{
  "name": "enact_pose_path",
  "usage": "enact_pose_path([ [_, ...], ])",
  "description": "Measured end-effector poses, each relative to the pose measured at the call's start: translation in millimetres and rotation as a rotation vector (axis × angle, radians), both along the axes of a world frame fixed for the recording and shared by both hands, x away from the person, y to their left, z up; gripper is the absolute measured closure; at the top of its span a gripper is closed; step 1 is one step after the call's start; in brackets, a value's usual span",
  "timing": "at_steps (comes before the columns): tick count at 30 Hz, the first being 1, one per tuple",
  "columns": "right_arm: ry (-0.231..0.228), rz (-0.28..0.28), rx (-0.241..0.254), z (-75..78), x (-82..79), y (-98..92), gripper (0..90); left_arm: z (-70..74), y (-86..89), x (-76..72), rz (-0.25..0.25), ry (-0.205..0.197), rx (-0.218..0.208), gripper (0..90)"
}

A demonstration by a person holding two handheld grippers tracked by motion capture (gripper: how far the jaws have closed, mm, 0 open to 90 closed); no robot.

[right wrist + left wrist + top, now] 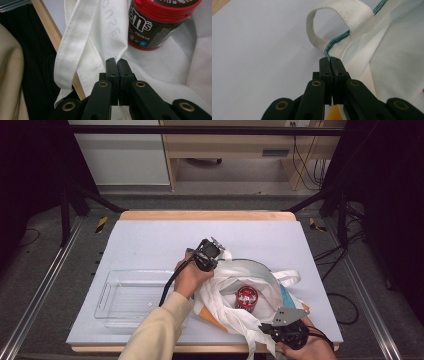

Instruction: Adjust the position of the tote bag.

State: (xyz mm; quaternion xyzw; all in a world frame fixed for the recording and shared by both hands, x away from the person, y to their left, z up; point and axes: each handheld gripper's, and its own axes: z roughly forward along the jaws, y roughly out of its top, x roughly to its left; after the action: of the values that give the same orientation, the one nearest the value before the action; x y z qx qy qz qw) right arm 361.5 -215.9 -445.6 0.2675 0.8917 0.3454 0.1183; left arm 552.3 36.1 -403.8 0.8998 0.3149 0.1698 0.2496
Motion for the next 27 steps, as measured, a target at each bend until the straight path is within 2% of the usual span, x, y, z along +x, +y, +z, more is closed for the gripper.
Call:
enact_pose_path([
  [2, -0.001, -0.004, 0.011, -0.1, 1.1, -0.7, 89.4, 3.4, 0.3, -7.3, -0.018, -0.020, -0.005, 88.6],
  [4, -0.007, -0.004, 0.024, 0.7, 1.2, -2.3, 88.7, 7.1, 2.3, -15.6, -0.030, -0.040, -0.030, 87.6],
  [6, -0.003, -0.012, 0.043, 1.9, 1.3, -3.7, 85.8, 9.5, 3.7, -20.0, -0.035, -0.052, -0.042, 83.2],
  [7, -0.007, -0.015, 0.051, 2.4, 1.6, -4.2, 84.0, 14.4, 5.8, -29.3, -0.048, -0.077, -0.065, 80.5],
  [8, -0.005, -0.015, 0.059, 2.9, 1.8, -4.5, 81.6, 14.4, 5.8, -29.3, -0.048, -0.077, -0.065, 77.1],
  [10, -0.007, -0.013, 0.066, 3.8, 2.0, -4.0, 78.0, 22.9, 8.8, -44.6, -0.071, -0.118, -0.092, 71.2],
  [13, -0.013, -0.014, 0.070, 5.5, 2.2, -3.4, 76.0, 31.9, 12.2, -62.2, -0.102, -0.142, -0.130, 66.9],
  [14, -0.011, -0.015, 0.072, 6.0, 2.2, -3.3, 75.0, 31.9, 12.2, -62.2, -0.102, -0.142, -0.130, 66.5],
  [15, -0.011, -0.019, 0.072, 6.5, 2.5, -3.4, 73.0, 36.5, 13.3, -75.2, -0.140, -0.157, -0.145, 65.6],
  [18, -0.012, -0.024, 0.078, 10.2, 1.3, -4.1, 71.2, 37.5, 13.4, -95.0, -0.188, -0.169, -0.157, 62.5],
  [21, -0.024, -0.026, 0.081, 15.4, 0.5, -6.0, 65.9, 33.4, 15.6, -113.0, -0.223, -0.157, -0.181, 60.7],
  [27, -0.067, -0.050, 0.105, 42.5, -1.3, -14.5, 57.4, 25.7, 15.0, -137.3, -0.276, -0.153, -0.222, 55.5],
])
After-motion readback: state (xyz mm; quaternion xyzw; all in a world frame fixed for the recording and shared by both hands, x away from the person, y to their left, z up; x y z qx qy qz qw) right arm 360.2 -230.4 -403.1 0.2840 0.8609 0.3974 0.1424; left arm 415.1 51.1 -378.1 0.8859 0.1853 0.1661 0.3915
